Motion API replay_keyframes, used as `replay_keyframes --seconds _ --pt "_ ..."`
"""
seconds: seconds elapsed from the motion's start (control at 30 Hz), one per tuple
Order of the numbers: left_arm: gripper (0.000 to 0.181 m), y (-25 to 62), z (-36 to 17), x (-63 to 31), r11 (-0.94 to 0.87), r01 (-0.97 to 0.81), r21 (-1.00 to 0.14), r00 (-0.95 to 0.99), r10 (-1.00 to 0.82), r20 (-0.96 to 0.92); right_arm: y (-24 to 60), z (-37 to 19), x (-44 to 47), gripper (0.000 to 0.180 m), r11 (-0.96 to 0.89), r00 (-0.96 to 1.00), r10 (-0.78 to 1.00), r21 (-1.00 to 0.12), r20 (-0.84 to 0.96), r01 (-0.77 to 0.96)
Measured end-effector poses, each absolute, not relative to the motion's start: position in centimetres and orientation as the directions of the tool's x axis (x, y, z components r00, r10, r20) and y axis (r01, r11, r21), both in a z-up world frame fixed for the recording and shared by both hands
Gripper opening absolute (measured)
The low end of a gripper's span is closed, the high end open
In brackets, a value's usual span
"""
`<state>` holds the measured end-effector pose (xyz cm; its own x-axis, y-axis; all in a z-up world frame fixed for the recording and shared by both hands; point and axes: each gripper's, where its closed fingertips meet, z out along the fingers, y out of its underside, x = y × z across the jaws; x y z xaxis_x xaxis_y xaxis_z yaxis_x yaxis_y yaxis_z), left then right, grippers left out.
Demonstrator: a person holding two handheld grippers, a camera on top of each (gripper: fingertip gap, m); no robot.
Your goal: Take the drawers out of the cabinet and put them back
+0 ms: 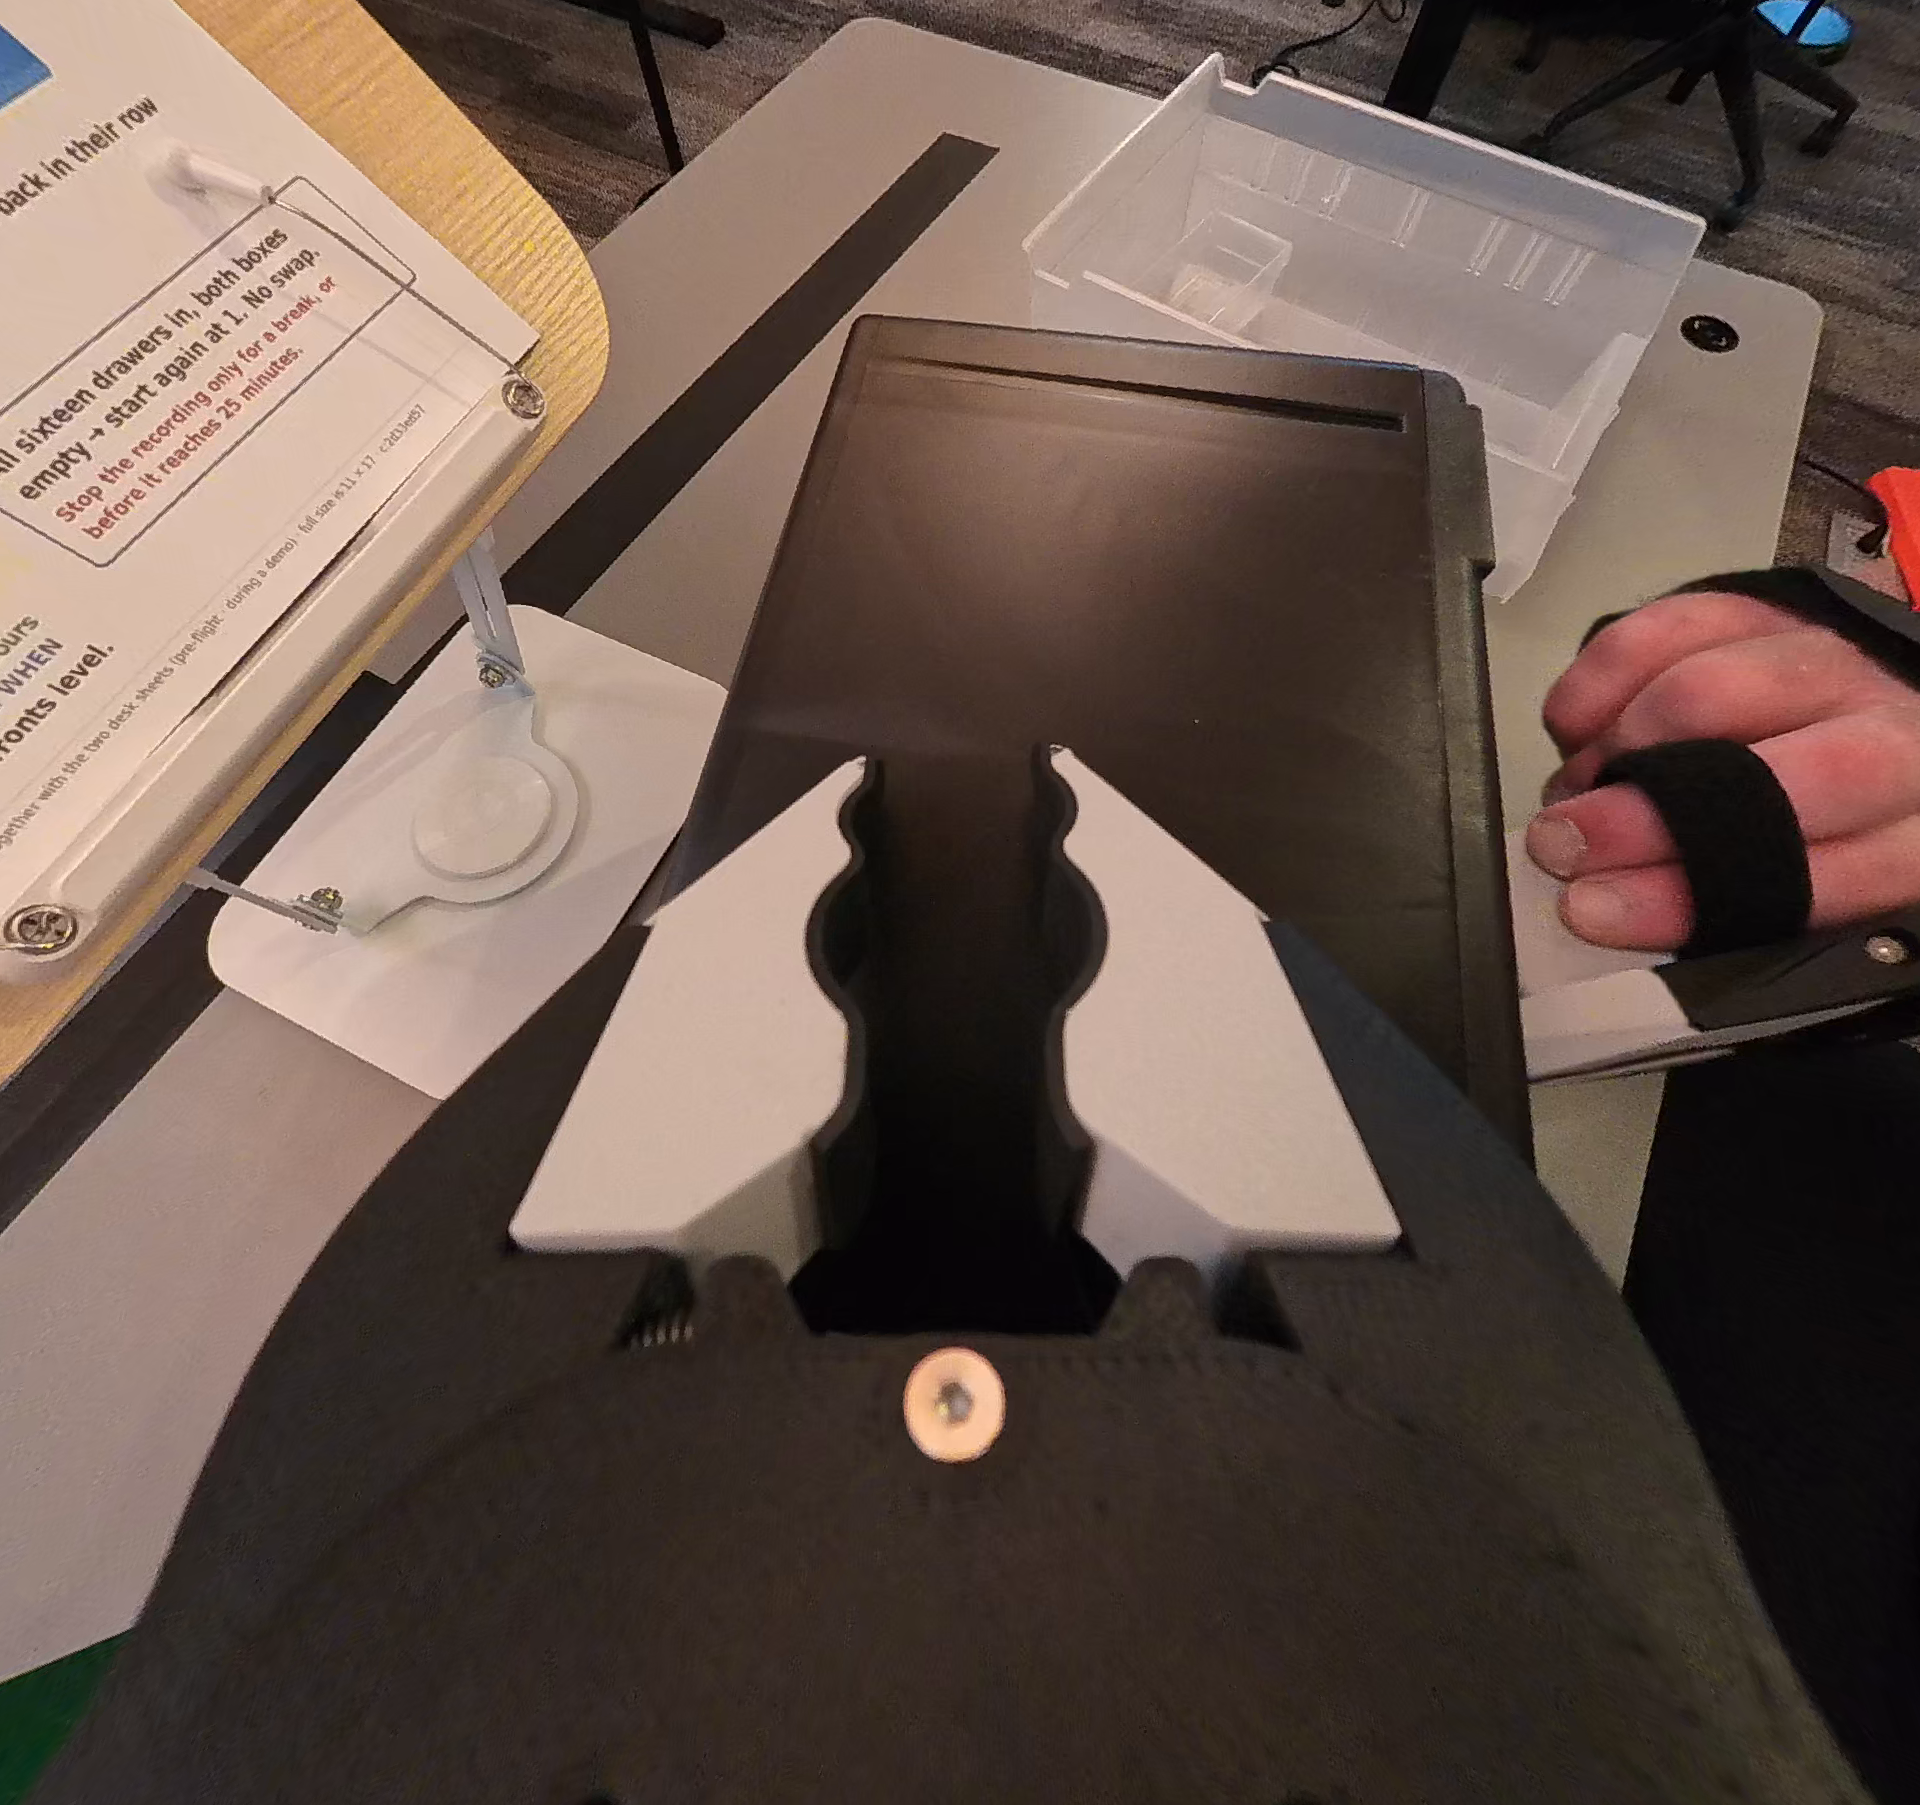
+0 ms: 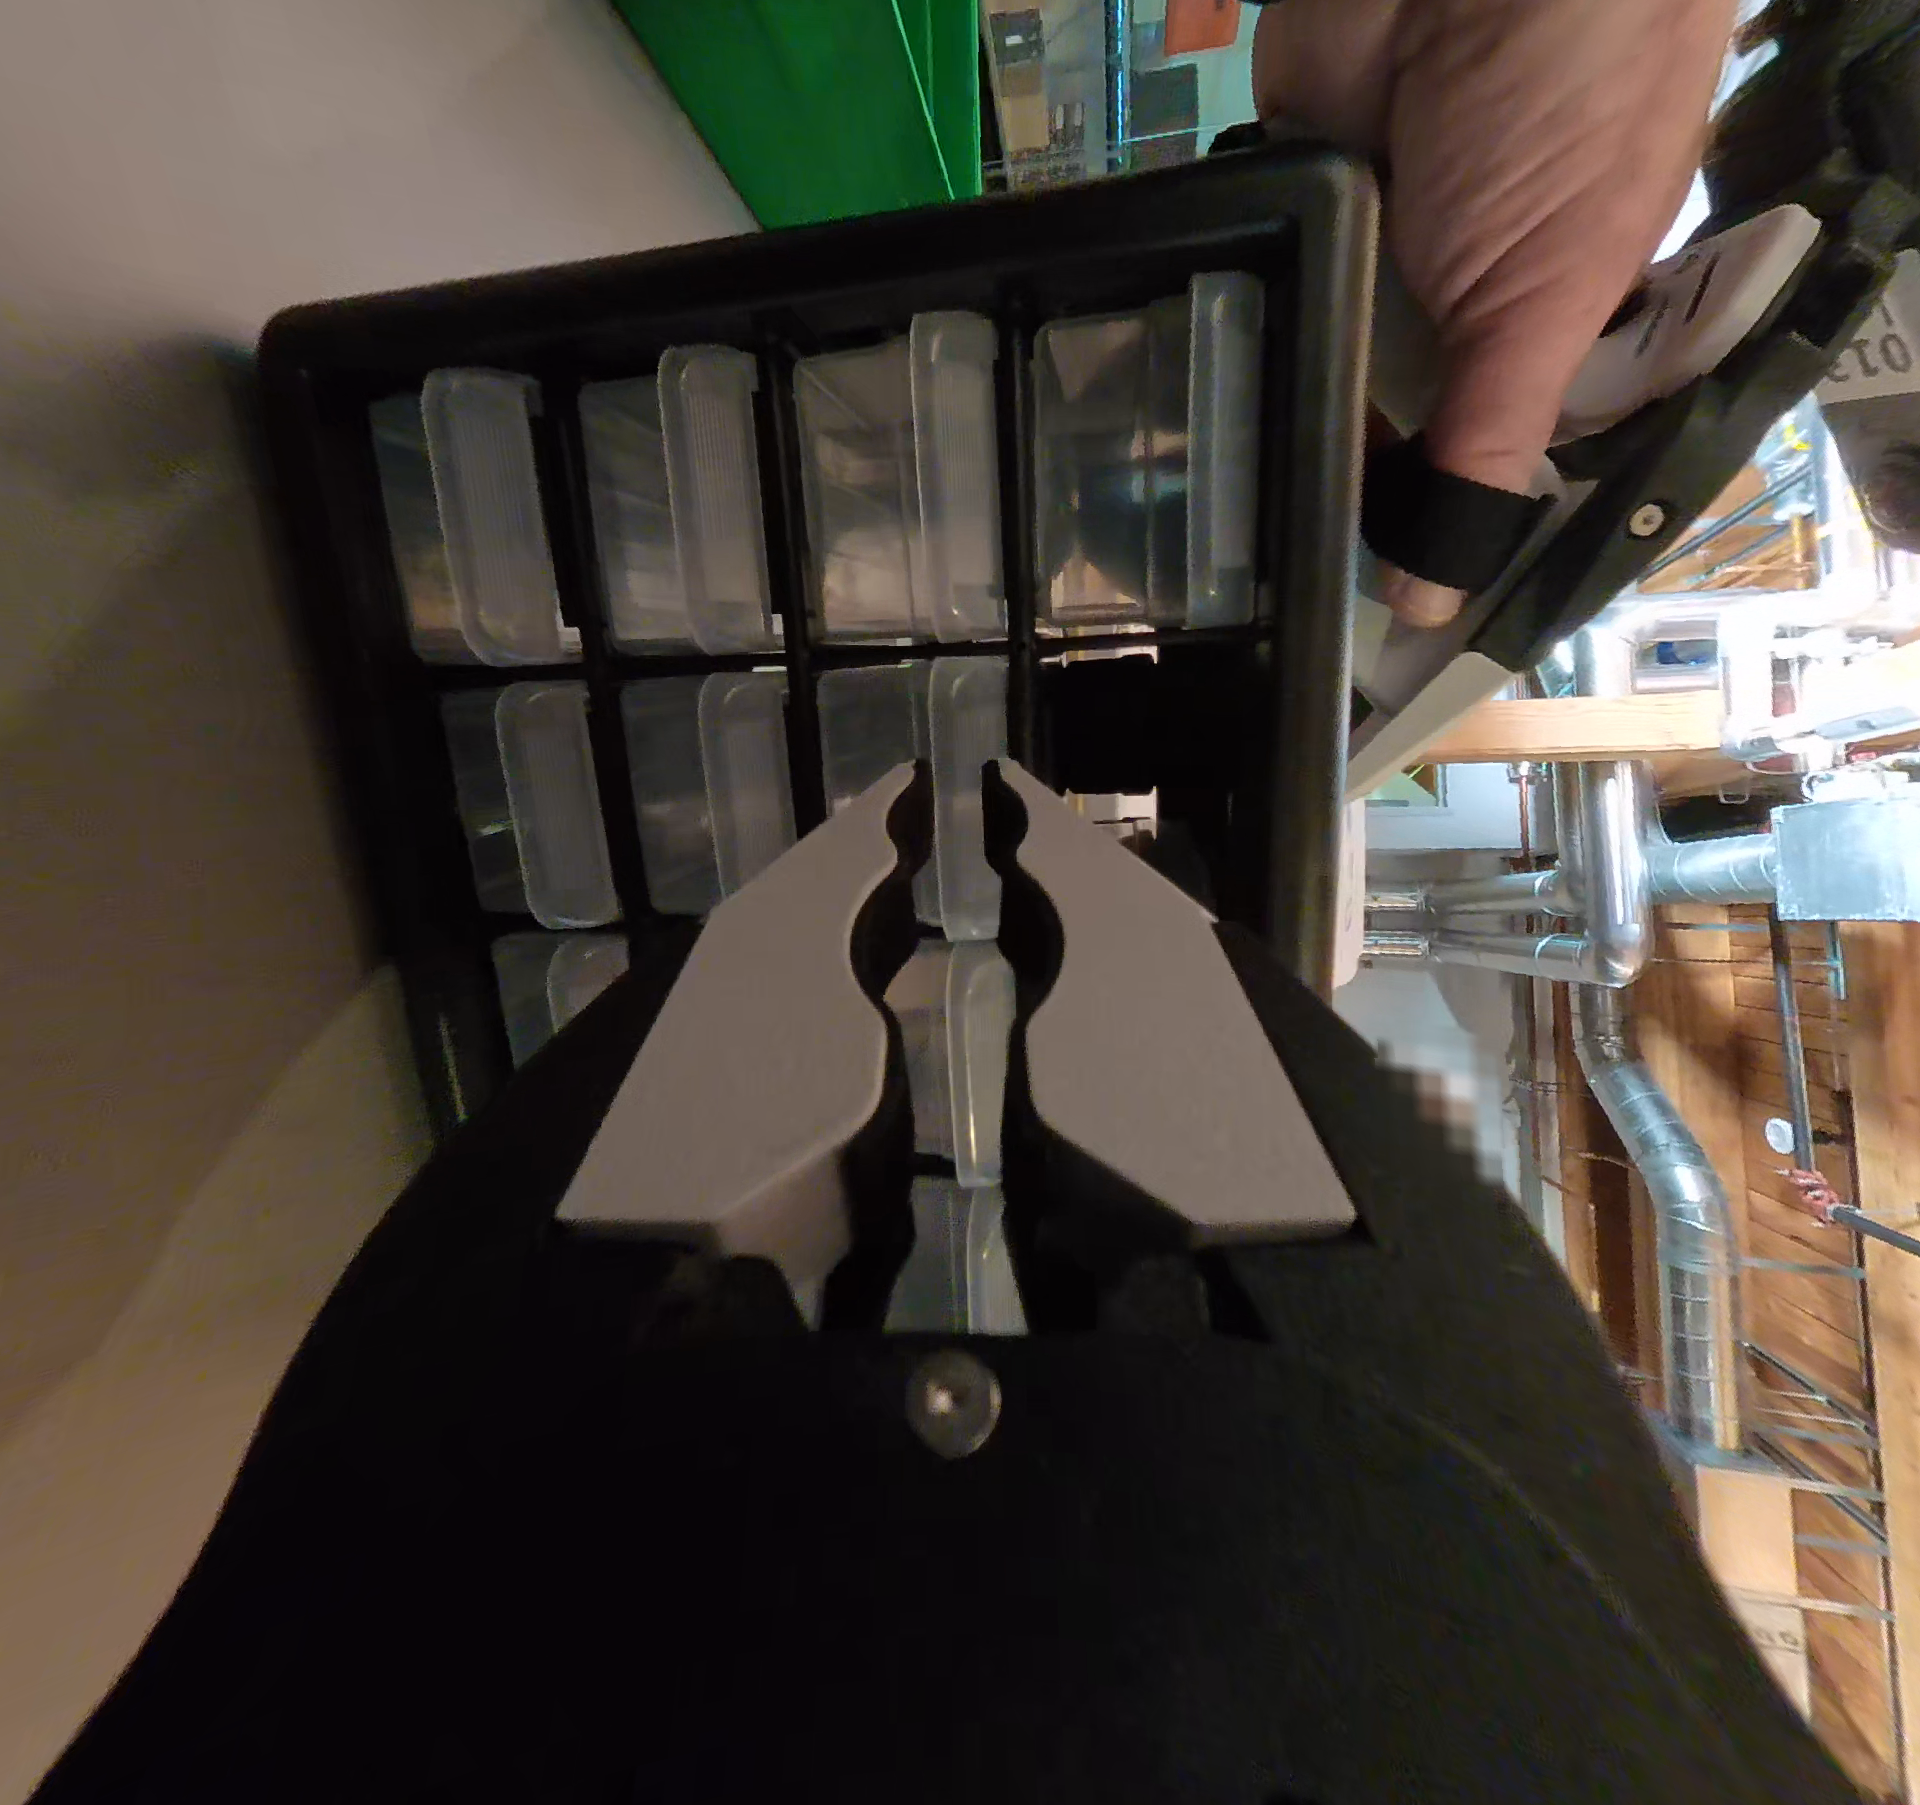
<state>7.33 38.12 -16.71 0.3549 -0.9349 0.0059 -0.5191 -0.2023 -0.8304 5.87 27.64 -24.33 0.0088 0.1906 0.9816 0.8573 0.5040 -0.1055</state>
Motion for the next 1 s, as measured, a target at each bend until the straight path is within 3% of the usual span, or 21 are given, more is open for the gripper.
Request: replay_keyframes --seconds 0.47,1.0 --pt "0.027 38.2 -16.7 7.3 -0.205 -0.517 -0.831 0.358 -0.934 0.007 21.7 -24.2 7.1 0.008 0.519 0.058 0.236 -0.176 0.970 0.837" --pt "0.026 38.2 -16.7 7.3 -0.209 -0.515 -0.831 0.365 -0.931 0.008 19.3 -24.3 7.2 0.006 0.538 0.027 0.195 -0.130 0.980 0.833"
